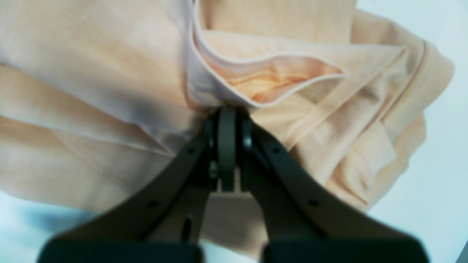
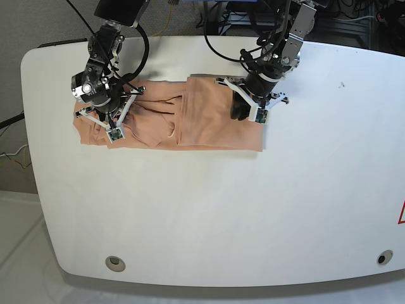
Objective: Fold the T-shirt properly
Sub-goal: 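Release the fabric and move the left gripper onto the new folded edge, then open the right gripper and lift it off the strip end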
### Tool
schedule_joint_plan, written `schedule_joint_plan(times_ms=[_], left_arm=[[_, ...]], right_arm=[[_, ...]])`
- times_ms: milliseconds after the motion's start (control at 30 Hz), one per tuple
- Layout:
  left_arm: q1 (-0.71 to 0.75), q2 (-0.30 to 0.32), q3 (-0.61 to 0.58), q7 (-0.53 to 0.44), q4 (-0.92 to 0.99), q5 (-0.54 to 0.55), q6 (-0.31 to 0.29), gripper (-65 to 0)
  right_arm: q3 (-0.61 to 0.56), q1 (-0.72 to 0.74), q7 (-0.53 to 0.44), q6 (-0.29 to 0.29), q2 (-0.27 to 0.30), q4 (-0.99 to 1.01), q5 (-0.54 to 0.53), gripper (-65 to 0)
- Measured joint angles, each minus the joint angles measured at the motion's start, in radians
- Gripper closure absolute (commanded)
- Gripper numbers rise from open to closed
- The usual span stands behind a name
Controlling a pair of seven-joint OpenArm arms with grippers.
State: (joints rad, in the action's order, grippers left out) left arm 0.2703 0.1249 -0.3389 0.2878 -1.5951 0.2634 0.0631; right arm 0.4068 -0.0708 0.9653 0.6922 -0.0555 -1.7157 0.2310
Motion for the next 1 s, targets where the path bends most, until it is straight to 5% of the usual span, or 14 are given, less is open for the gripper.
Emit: schedule_joint_plan(times_ms=[567,800,900,1000], left_arm=[[-0.065,-0.006,0.028,-0.226,0.206,0.023,-0.061,-0.4],[-0.063,-0.006,0.028,-0.242,0.213,0.023,-0.064,-0.4],[-0.063,-0.006,0.028,-0.242,0.213,0.023,-0.063,-0.4],[-0.063,-0.007,0.028,-0.242,0.213,0.023,-0.063,-0.4]], right_arm=[[0.003,-0.003,0.0,0.0,0.0,-0.001,-0.002,-2.5],[0.006,-0.006,0.015,0.0,-0.004,-0.021,-0.006,-4.4],[0.006,-0.019,0.046,0.008,-0.008,-0.064,0.003,-15.6],[0.006,-0.026,0.066,0.008,-0.009,-0.118,0.021,-34.4]])
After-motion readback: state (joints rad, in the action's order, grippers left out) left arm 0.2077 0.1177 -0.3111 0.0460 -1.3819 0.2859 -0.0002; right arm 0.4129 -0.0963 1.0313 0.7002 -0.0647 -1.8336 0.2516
